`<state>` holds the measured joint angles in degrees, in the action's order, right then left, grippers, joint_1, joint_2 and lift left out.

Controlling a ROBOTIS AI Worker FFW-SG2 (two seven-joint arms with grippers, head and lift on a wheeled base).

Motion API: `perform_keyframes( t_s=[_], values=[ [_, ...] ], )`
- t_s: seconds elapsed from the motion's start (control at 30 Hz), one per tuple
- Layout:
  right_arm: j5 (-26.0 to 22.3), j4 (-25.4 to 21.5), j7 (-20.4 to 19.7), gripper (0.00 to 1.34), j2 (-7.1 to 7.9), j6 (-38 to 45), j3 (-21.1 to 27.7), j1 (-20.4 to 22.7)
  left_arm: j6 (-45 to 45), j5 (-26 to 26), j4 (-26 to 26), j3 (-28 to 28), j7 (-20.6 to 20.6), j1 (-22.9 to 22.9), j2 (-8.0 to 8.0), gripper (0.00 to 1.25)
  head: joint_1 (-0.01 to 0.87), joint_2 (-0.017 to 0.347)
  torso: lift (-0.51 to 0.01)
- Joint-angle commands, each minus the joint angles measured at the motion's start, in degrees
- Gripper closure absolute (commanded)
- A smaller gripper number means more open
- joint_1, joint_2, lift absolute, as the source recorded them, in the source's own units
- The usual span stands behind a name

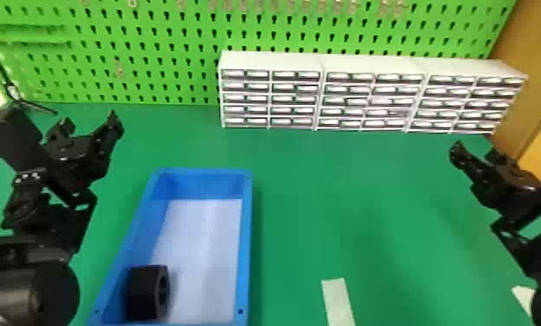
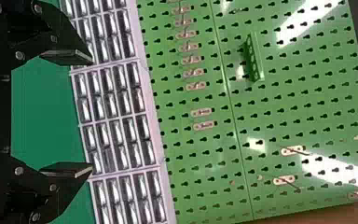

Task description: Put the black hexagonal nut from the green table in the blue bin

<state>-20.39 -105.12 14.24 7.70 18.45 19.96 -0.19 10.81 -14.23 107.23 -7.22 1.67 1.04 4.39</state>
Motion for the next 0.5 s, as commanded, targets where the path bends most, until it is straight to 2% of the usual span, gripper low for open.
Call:
perform_keyframes(
  t_s=[0.0,0.47],
  values=[
    [0.0,0.01,0.0,0.46,0.04,0.0,-0.01,0.01,0.0,0.08,0.0,0.1,0.0,0.01,0.0,0.43,0.692,0.008,-0.097],
    [0.0,0.01,0.0,0.46,0.04,0.0,-0.18,0.01,0.0,0.08,0.0,0.1,0.0,0.01,0.0,0.43,0.692,0.008,-0.097]
  ],
)
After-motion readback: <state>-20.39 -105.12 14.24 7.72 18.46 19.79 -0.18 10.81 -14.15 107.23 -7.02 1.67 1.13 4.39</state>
